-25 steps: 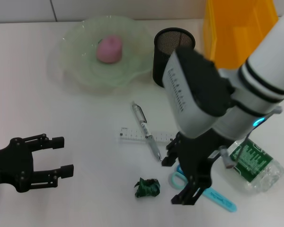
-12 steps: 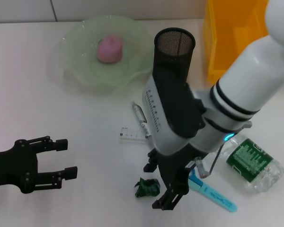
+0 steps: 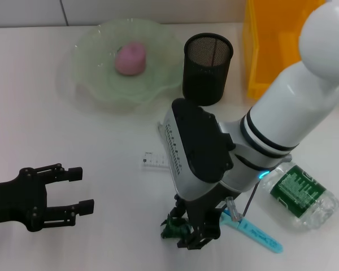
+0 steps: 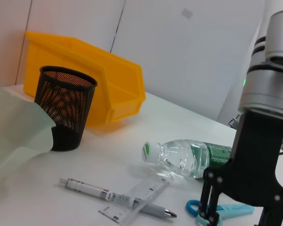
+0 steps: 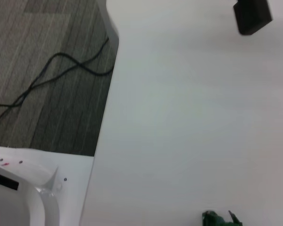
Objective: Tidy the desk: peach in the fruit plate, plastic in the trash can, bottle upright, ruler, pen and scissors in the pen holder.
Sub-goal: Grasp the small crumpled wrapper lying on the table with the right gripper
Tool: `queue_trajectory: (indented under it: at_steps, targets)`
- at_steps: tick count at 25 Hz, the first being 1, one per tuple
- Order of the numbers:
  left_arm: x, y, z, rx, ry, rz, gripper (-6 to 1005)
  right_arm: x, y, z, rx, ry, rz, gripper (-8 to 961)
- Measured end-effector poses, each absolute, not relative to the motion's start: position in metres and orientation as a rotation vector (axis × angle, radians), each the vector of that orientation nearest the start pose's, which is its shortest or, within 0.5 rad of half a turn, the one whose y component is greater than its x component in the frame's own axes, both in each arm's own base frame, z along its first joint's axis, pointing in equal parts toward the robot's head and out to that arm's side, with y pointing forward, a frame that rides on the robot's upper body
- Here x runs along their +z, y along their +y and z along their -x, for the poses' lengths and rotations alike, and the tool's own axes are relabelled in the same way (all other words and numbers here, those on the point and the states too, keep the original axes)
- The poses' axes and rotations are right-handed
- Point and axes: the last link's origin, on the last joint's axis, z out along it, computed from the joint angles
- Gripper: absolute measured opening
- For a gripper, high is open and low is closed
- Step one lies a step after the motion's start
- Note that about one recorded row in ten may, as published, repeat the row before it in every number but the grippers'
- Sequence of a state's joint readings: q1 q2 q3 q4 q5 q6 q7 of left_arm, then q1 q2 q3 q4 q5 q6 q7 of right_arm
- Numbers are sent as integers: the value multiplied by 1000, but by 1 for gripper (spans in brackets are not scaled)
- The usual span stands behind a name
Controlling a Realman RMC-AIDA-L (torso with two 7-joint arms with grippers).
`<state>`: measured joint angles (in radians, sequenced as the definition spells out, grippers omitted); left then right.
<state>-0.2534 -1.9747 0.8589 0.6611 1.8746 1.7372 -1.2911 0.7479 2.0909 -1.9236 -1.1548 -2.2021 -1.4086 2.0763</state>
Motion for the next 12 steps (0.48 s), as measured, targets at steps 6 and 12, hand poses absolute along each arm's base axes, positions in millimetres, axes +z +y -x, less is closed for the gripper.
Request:
queue_trajectory:
  at_steps: [6,12]
  targets:
    - [26,239,326,-700,-719,2799,810,-120,289,-122,-611,-136,3247,427]
    - [26,239,325,-703,-720,2800,810,-120,289,-122,-600,-124,3241,305]
